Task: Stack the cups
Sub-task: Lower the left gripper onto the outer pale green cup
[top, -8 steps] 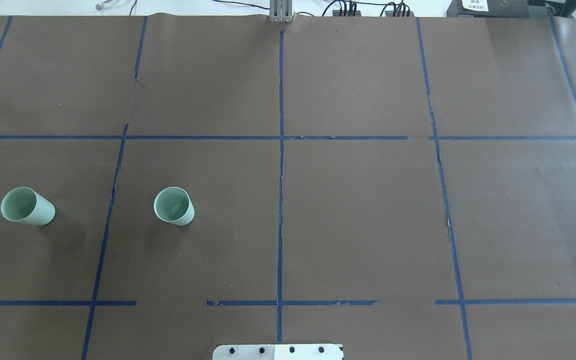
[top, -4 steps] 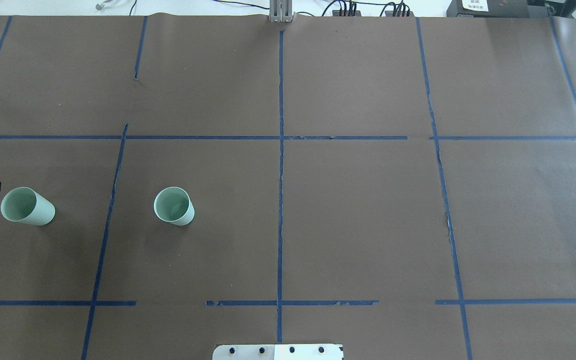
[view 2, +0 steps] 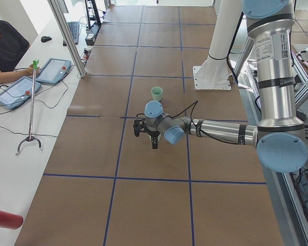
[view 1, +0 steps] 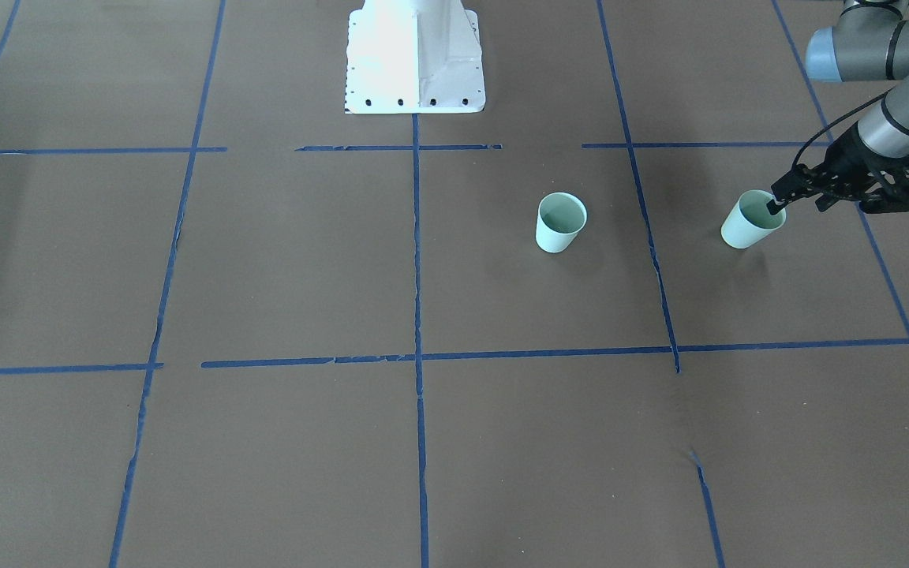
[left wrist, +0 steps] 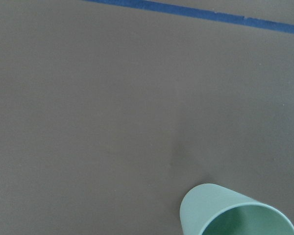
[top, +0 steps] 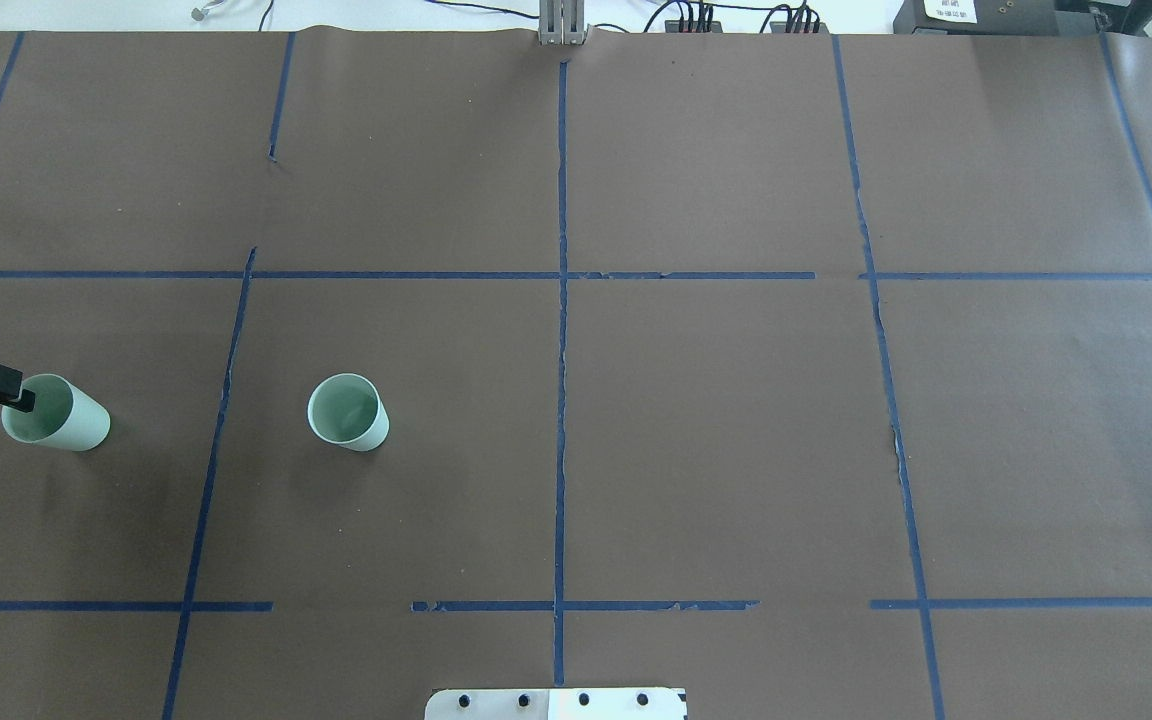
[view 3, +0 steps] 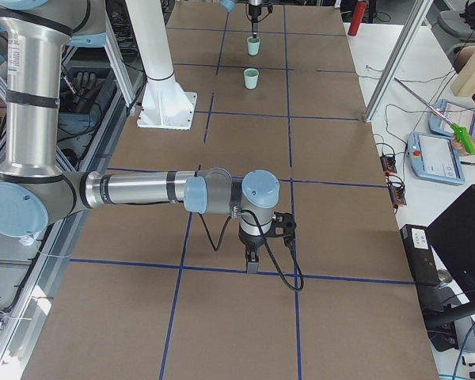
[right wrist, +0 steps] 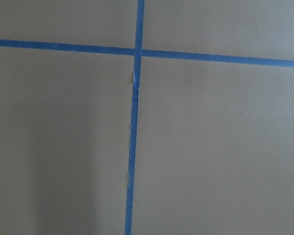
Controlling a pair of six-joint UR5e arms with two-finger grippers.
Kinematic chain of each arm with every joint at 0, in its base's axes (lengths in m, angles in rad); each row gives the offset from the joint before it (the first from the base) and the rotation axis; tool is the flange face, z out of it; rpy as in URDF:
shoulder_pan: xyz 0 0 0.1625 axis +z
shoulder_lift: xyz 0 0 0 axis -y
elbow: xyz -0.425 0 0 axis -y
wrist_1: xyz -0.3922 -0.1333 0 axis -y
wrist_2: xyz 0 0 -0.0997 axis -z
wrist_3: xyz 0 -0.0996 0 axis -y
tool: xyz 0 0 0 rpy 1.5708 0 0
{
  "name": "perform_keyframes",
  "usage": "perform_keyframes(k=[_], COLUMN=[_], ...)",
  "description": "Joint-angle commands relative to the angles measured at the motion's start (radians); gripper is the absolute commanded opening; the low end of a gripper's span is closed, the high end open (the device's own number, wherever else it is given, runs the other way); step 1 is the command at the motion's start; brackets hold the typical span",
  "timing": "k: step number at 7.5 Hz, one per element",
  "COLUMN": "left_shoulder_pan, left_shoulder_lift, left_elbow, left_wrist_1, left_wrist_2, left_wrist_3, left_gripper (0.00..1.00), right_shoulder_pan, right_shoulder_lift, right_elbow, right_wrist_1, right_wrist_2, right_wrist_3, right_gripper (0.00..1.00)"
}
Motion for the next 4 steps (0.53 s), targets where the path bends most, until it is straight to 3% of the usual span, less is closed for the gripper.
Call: perform_keyframes(k=[1,2,4], left_shoulder_pan=[0.036,0.046,0.056], left_shoulder_lift=[-0.019,-0.027,-0.032], left_elbow=[0.011,0.020,0.031], left_wrist_1=[0.000,0.000,-0.003], left_wrist_2=[0.001,0.001,0.065], left_wrist_3=[-0.006,-0.006,-0.016], left_gripper=[1.00,0.95,0.38], right_shoulder_pan=[0.000,0.000,0.000], right_shoulder_lift=[0.000,0.000,0.000], right_elbow=[0.000,0.000,0.000], right_wrist_1=[0.001,-0.001,0.001], right_wrist_2=[0.000,0.000,0.000], right_wrist_3=[0.000,0.000,0.000], right_gripper=[1.00,1.00,1.00])
